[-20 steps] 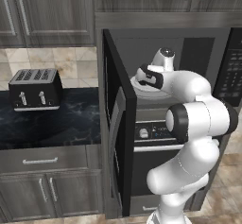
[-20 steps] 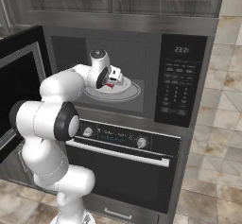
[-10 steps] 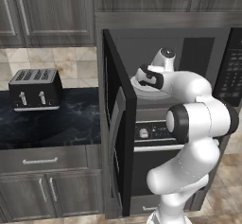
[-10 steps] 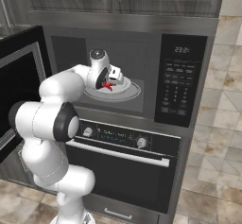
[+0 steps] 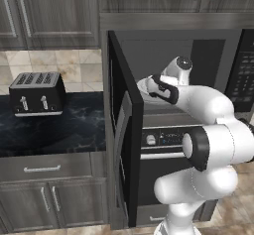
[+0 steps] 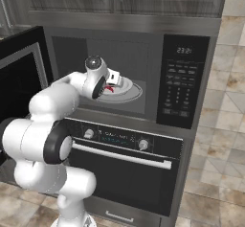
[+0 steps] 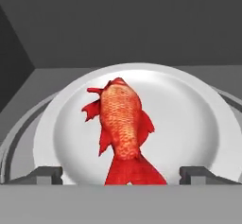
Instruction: Transport the fish from the fridge to the microwave and turn on the microwave.
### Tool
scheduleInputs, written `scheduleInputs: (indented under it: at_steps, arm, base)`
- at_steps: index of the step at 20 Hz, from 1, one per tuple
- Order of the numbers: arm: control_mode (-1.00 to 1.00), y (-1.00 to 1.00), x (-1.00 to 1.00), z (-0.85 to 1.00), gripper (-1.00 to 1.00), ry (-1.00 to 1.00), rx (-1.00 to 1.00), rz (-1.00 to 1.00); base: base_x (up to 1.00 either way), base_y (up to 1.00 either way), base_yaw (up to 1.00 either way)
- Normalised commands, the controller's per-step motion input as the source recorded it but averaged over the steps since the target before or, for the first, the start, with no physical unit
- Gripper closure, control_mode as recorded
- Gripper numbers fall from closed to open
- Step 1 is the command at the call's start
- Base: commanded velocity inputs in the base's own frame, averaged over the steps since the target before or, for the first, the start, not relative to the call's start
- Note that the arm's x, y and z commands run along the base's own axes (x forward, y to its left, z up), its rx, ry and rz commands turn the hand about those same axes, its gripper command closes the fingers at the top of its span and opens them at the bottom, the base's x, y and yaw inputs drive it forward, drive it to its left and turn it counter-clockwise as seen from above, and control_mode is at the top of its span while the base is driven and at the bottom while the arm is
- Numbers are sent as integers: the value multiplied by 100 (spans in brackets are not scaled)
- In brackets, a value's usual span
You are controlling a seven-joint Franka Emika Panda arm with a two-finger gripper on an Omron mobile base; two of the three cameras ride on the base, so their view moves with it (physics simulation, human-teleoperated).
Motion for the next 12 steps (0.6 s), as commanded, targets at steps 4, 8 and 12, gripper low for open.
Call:
scheduleInputs:
  at_steps: [4,8,12]
  arm:
    - [-100,-5,-75,41,-100,-2,2,0]
    - [-100,-7,-70,59,-100,0,3,0]
    - [-100,-21,-80,58,-100,0,7,0]
  base:
    - [0,0,0]
    - [0,0,0]
    - [0,0,0]
